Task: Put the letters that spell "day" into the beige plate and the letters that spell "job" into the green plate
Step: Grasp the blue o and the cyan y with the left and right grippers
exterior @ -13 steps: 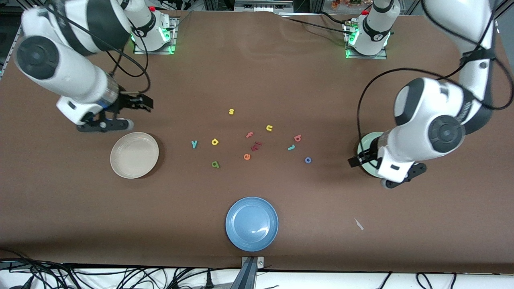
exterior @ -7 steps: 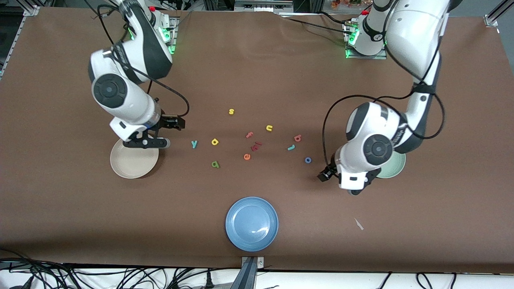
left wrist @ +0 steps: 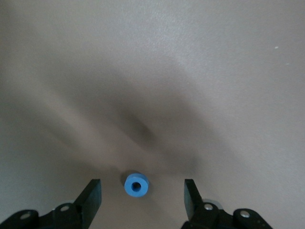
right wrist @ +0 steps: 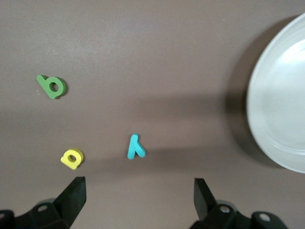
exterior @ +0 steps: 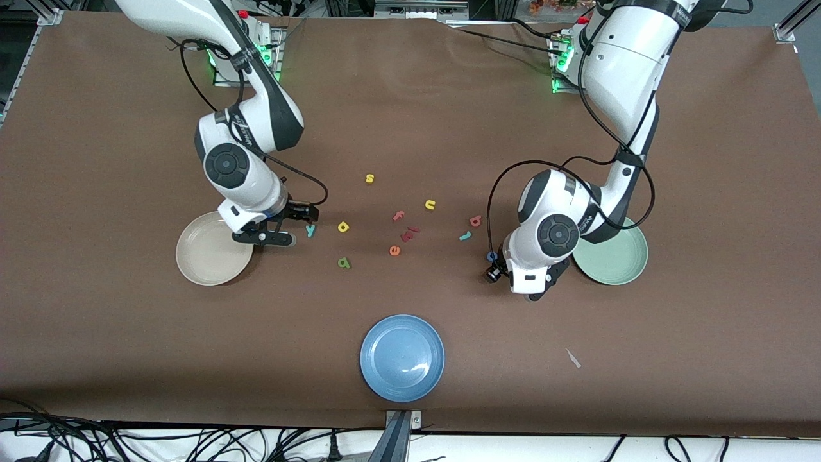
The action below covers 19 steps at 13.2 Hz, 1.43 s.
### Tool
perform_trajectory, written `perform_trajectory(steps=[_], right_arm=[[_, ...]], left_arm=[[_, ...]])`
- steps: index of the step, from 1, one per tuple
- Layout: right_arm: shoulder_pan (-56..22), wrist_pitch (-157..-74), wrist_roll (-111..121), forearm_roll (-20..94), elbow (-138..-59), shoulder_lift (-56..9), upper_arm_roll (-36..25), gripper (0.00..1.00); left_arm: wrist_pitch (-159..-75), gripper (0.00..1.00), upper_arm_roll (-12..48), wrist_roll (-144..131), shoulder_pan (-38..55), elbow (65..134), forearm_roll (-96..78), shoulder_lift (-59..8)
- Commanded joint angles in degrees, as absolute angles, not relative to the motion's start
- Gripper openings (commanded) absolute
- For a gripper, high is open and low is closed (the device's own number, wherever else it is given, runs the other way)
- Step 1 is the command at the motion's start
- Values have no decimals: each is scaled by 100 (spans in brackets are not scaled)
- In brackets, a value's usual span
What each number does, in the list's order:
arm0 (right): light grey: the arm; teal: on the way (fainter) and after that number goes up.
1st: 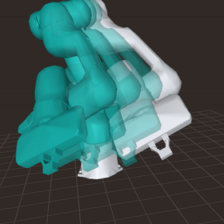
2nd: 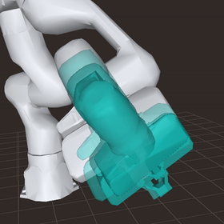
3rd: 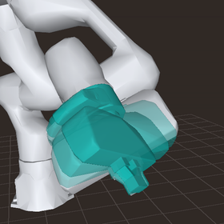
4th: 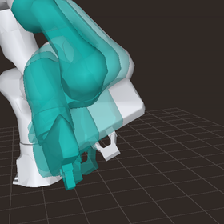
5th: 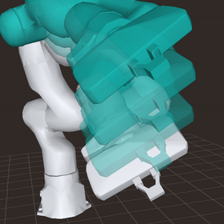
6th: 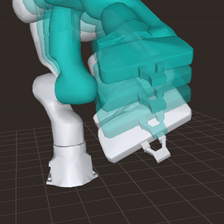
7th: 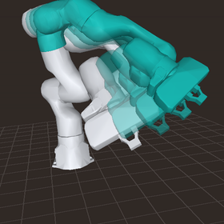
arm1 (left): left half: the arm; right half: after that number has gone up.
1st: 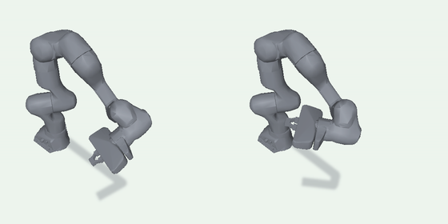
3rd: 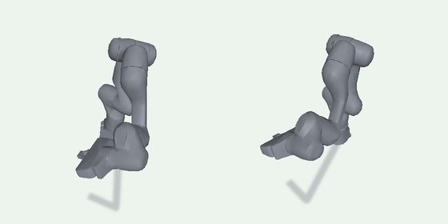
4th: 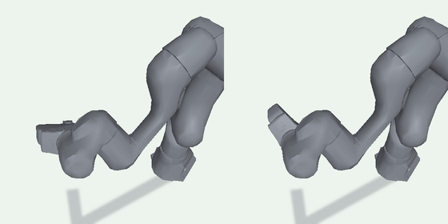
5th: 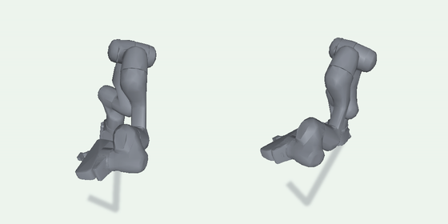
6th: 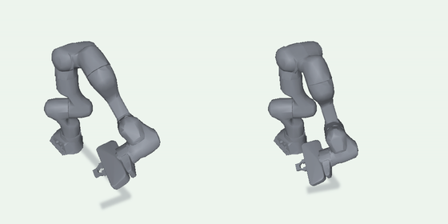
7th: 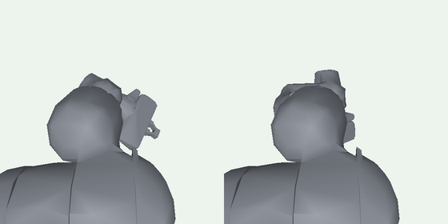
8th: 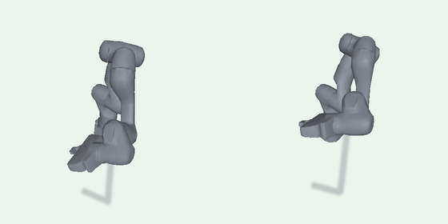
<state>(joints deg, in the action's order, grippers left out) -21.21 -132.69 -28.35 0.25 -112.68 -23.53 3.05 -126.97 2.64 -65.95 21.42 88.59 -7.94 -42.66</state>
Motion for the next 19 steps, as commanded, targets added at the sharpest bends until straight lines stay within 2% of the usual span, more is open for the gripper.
perform_trajectory(steps=[1,3,5,8,9,10,11,14,17,18,19], right_arm=[[-2223,-13955,-2953,-9,-11434,-2601,272,100],[-2259,-14499,-2857,-9,-11539,-2785,272,100],[-2259,-14747,-2795,-9,-11575,-2935,272,100],[-2259,-14783,-2733,-9,-11575,-3015,272,98],[-2259,-14766,-2733,-9,-11584,-3032,272,93],[-2259,-14757,-2733,-9,-11627,-3058,272,82],[-2259,-14757,-2725,-9,-11654,-3059,272,78],[-2259,-14696,-2716,-9,-11663,-3076,272,70],[-2206,-14678,-2707,-9,-11628,-3085,272,64],[-2197,-14678,-2707,-9,-11619,-3085,264,59],[-2189,-14678,-2716,-9,-11619,-3085,264,56]], left_arm=[[-13269,78,229,-6627,2285,9324,-1011,-4157],[-13526,77,220,-6767,2364,9439,-1002,-4157],[-13526,68,229,-6829,2364,9509,-1002,-4157],[-13526,61,229,-6829,2364,9633,-1002,-4157],[-13526,55,229,-6829,2364,9642,-1002,-4157],[-13526,52,220,-6829,2373,9642,-1002,-4157],[-13526,50,228,-6829,2364,9642,-1002,-4157],[-13526,33,229,-6777,2364,9633,-1002,-4157],[-13456,11,228,-6488,2364,9624,-923,-4149],[-13334,3,220,-6234,2347,9598,-923,-4114],[-13063,0,220,-6014,2321,9545,-923,-4018]])
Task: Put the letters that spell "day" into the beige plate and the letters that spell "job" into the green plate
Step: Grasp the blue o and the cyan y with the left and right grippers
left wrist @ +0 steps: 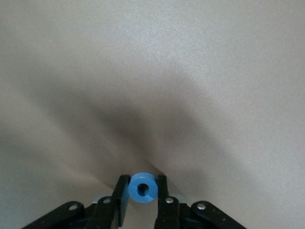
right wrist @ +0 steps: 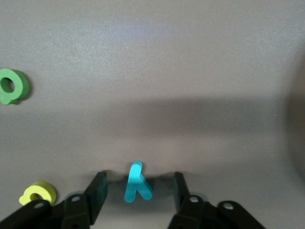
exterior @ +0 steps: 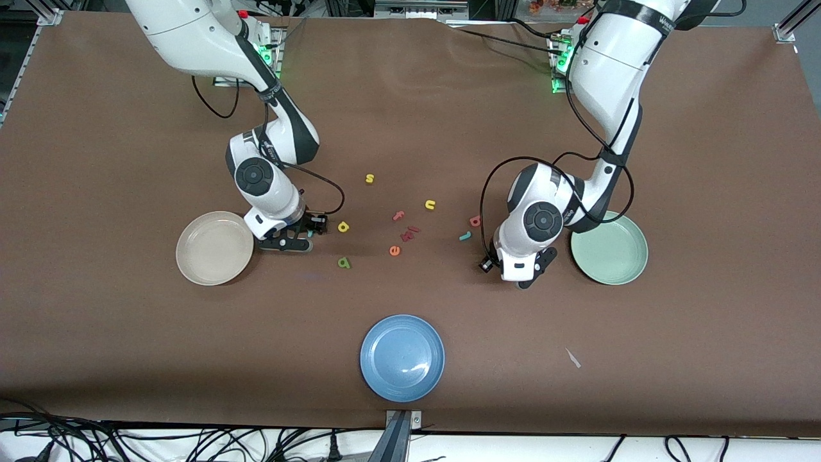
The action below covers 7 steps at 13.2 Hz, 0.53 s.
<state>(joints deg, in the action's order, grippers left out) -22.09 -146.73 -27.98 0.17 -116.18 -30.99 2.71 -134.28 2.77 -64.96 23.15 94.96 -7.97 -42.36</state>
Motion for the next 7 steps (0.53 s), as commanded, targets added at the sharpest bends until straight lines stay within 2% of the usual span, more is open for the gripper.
perform_trajectory(steps=[1,5,7], right_arm=[[-2188,-14678,-2716,0,-11619,-3094,272,50],[-2197,-14669,-2760,26,-11619,-3129,272,28],[-2215,-14669,-2786,26,-11619,-3146,272,23]], left_arm=[[-12800,0,202,-5829,2286,9528,-914,-3816],[-11649,0,150,-4627,1777,9536,-905,-3069],[-11147,0,167,-3897,1286,9545,-408,-2849]])
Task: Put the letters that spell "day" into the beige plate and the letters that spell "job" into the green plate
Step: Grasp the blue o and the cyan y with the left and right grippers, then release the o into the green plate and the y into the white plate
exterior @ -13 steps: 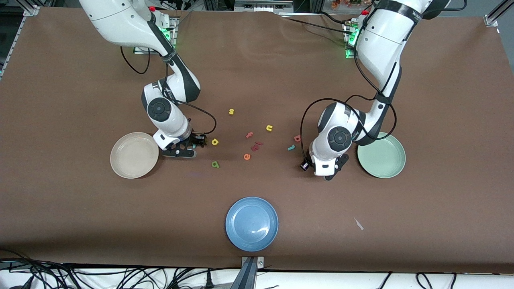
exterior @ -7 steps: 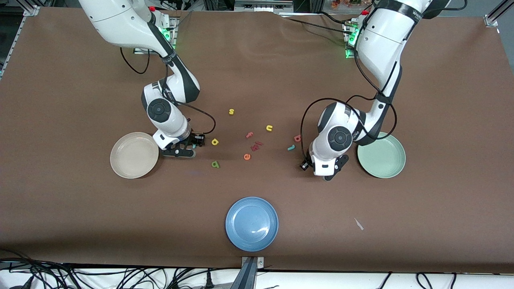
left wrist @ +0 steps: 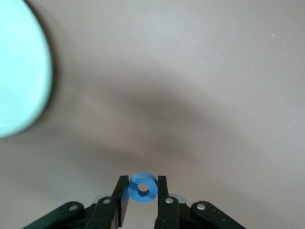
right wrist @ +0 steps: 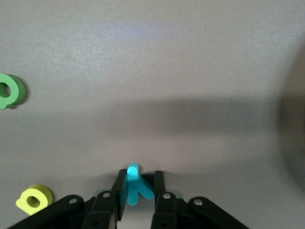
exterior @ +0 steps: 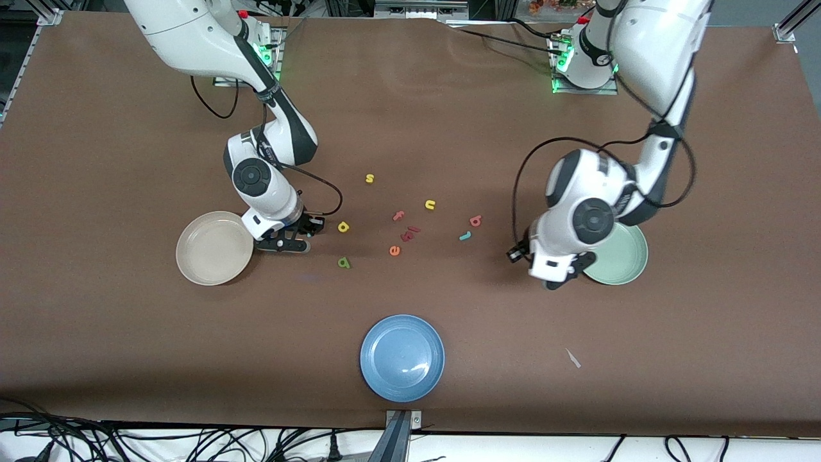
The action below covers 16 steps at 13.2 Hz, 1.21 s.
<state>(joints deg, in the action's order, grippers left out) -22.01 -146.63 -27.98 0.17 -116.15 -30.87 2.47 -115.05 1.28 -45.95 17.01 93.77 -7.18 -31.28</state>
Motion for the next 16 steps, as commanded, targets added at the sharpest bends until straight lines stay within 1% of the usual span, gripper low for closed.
perform_trajectory(steps=[1,3,4,6,8,9,10,12,13,14,15,16], right_arm=[[-2224,-14669,-2786,35,-11619,-3146,272,20],[-2232,-14669,-2786,53,-11619,-3146,272,9],[-2232,-14669,-2777,70,-11602,-3146,272,5],[-2232,-14573,-2760,88,-11497,-3138,272,4],[-2189,-13777,-2716,79,-11094,-3094,246,4],[-2180,-13511,-2672,79,-11005,-3033,220,4],[-2171,-13457,-2480,88,-11013,-2937,176,4],[-2171,-13203,-1867,88,-11091,-2699,-130,4],[-2162,-13097,-1507,88,-11144,-2576,-315,4],[-2162,-13087,-1181,88,-11249,-2453,-473,4],[-2153,-13113,-873,88,-11372,-2391,-605,4],[-2153,-13139,-609,88,-11434,-2347,-746,4]], left_arm=[[-10988,0,167,-3572,1109,9554,-213,-2848],[-10951,0,167,-2711,600,9624,-71,-2865],[-10942,0,167,-2289,424,9659,-70,-2909],[-10951,0,158,-1612,107,9826,-53,-2962],[-10977,0,167,-1127,-87,9957,-53,-3014],[-10978,6,167,-1082,-97,9975,-53,-3058],[-10978,15,167,-1081,-114,10019,-53,-3111],[-10986,41,167,-1081,-176,10028,-53,-3120],[-10986,67,167,-1081,-176,10020,-61,-3120],[-10986,97,167,-1081,-176,9950,-88,-3120],[-10986,100,176,-1090,-167,9923,-105,-3085],[-10986,100,193,-1133,-167,9871,-105,-3059]])
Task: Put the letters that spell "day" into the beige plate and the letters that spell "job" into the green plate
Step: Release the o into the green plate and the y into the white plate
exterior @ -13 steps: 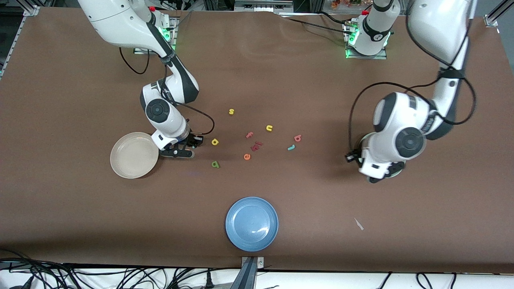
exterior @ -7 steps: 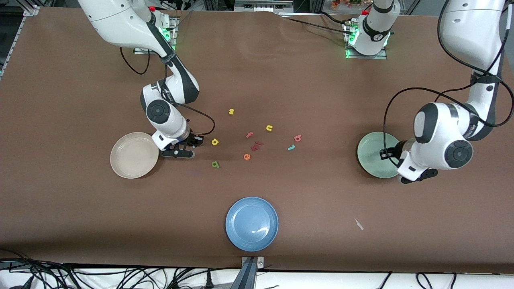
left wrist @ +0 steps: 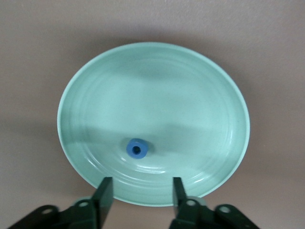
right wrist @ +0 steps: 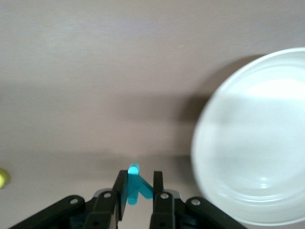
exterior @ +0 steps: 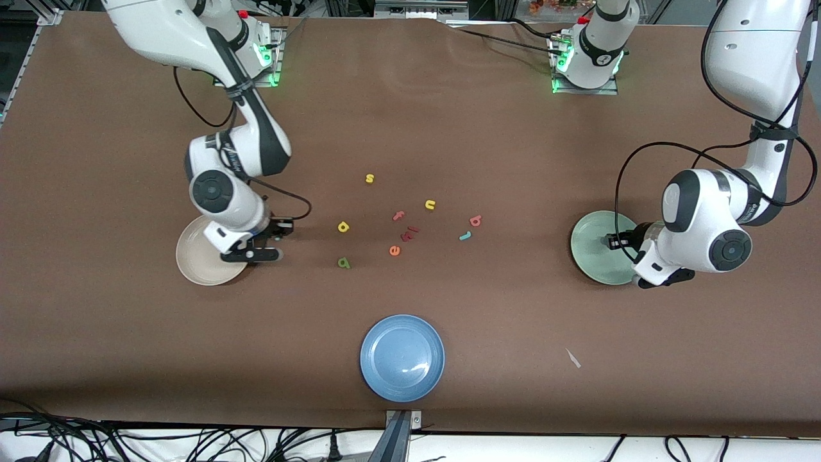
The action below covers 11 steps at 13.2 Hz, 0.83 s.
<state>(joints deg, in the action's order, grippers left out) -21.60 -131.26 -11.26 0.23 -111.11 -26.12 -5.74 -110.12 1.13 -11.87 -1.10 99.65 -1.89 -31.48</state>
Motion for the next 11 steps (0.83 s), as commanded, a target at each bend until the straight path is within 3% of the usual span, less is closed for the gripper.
perform_trajectory(steps=[1,5,7,9,11], right_arm=[[-2153,-13148,-345,97,-11461,-2338,-851,4],[-2075,-13393,683,210,-11540,-2425,-1195,6],[-1908,-13430,1079,421,-11540,-2513,-1195,13],[-1863,-13421,1160,658,-11488,-2557,-1195,100],[-1933,-13359,1029,939,-11391,-2558,-1143,100]], left_arm=[[-10952,100,246,-1247,-97,9774,-123,-3024],[-10977,100,1122,-2326,-53,9774,-123,-2813],[-11135,100,1536,-2819,-27,9765,-114,-2839],[-11564,100,1766,-3398,174,9782,-114,-2909],[-11968,100,1767,-3856,613,9765,-114,-3066]])
